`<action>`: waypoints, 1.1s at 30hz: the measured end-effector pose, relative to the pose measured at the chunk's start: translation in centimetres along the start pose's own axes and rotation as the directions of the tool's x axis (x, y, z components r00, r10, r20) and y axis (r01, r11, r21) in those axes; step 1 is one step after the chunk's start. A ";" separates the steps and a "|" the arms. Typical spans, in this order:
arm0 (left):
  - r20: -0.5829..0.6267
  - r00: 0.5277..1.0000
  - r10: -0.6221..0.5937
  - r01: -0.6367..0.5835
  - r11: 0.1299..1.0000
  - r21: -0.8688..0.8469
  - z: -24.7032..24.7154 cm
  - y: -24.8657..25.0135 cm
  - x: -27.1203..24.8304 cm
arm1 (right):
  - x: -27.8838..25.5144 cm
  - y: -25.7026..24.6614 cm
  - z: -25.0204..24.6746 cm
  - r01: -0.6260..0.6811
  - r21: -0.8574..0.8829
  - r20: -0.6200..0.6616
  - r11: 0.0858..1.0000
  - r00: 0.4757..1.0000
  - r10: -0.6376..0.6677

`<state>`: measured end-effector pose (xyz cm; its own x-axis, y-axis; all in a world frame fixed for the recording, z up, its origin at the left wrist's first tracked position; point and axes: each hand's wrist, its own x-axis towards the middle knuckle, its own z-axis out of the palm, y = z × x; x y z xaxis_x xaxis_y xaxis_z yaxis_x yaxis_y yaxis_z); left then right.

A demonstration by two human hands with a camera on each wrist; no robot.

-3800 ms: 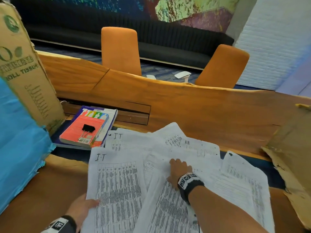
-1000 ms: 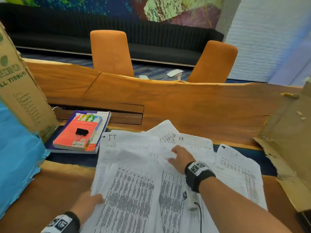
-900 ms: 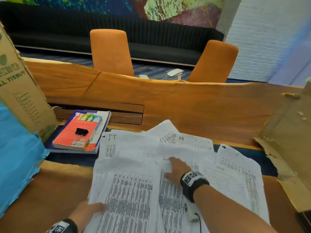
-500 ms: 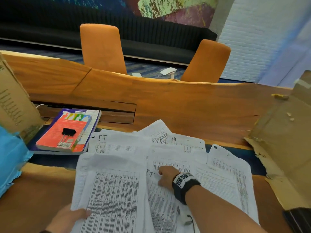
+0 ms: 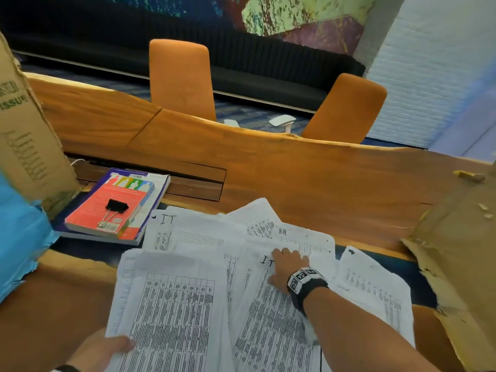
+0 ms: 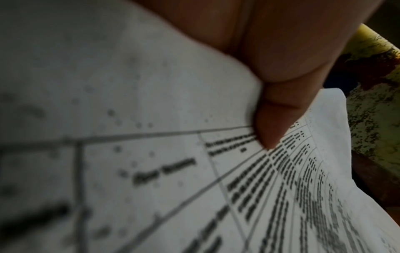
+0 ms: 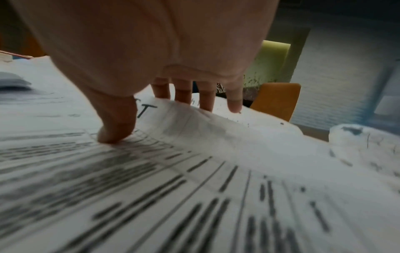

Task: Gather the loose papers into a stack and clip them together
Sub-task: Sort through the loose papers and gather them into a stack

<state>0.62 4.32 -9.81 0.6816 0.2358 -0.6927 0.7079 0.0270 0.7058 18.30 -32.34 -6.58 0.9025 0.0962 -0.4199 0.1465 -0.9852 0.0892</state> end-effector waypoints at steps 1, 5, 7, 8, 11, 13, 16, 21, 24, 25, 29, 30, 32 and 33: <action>0.031 1.000 0.002 -0.002 1.000 -0.005 0.1 0.3 -0.3 | -0.1 -0.2 0.2 0.010 -0.010 -0.012 1.000 1.000 -0.010; 0.010 1.000 0.003 -0.003 1.000 -0.007 -0.6 0.1 -0.1 | -0.6 -0.6 -0.6 0.117 0.034 0.084 0.993 0.989 -0.120; 0.027 1.000 -0.012 0.012 1.000 0.001 -0.7 0.1 -0.6 | -0.9 -0.3 -1.4 0.145 0.108 0.189 0.984 0.968 -0.163; 0.030 0.999 -0.025 0.025 1.000 -0.005 -0.7 0.1 -0.6 | -0.9 -0.1 -1.7 0.138 0.129 0.203 0.982 0.966 -0.162; 0.029 0.999 -0.031 0.032 0.999 -0.036 -0.8 -0.1 -0.2 | -0.4 0.3 -2.5 0.111 0.171 0.092 0.979 0.988 -0.128; 0.032 0.999 -0.035 0.036 0.999 -0.028 -0.9 -0.2 0.2 | 0.4 0.1 -2.3 0.110 0.124 -0.002 0.986 0.994 -0.111; 0.015 0.999 -0.037 0.037 0.999 -0.034 -0.9 -0.4 0.1 | 0.6 -1.3 -2.0 0.149 -0.022 -0.013 0.989 0.989 -0.150; 0.022 0.999 -0.044 0.044 0.999 -0.009 -1.2 -0.9 0.4 | 0.4 -2.9 -1.2 0.139 -0.072 -0.065 0.988 0.988 -0.144; 0.040 0.998 -0.045 0.045 0.999 0.005 -1.1 -0.7 0.3 | 0.5 -2.4 -1.2 0.114 -0.013 0.002 0.993 0.993 -0.114; 0.040 0.998 -0.040 0.040 0.999 0.005 -1.1 -0.7 0.3 | 0.5 -2.3 -1.3 0.096 -0.014 0.021 0.995 0.995 -0.096; 0.045 0.998 -0.036 0.037 0.999 -0.018 -1.3 -1.0 0.6 | 0.4 -2.3 -1.5 0.063 -0.010 0.041 0.998 0.997 -0.062; 0.054 0.998 -0.034 0.035 0.999 -0.027 -1.4 -1.0 0.4 | 0.3 -2.4 -1.6 0.058 0.012 0.061 0.998 0.996 -0.059; 0.045 0.999 0.009 -0.008 1.000 -0.028 -1.7 -0.6 -0.3 | 0.3 -2.2 -1.5 0.035 0.059 0.086 0.998 0.996 -0.040; 0.027 0.999 0.046 -0.045 0.998 -0.041 -2.0 -0.1 -0.9 | 0.4 -2.1 -1.3 0.016 0.074 0.093 0.997 0.995 -0.023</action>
<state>-0.40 6.02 -8.99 0.7184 0.2106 -0.6630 0.6681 0.0564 0.7419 18.88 -30.02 -5.72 0.8573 0.1055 -0.5039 0.1311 -0.9912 0.0156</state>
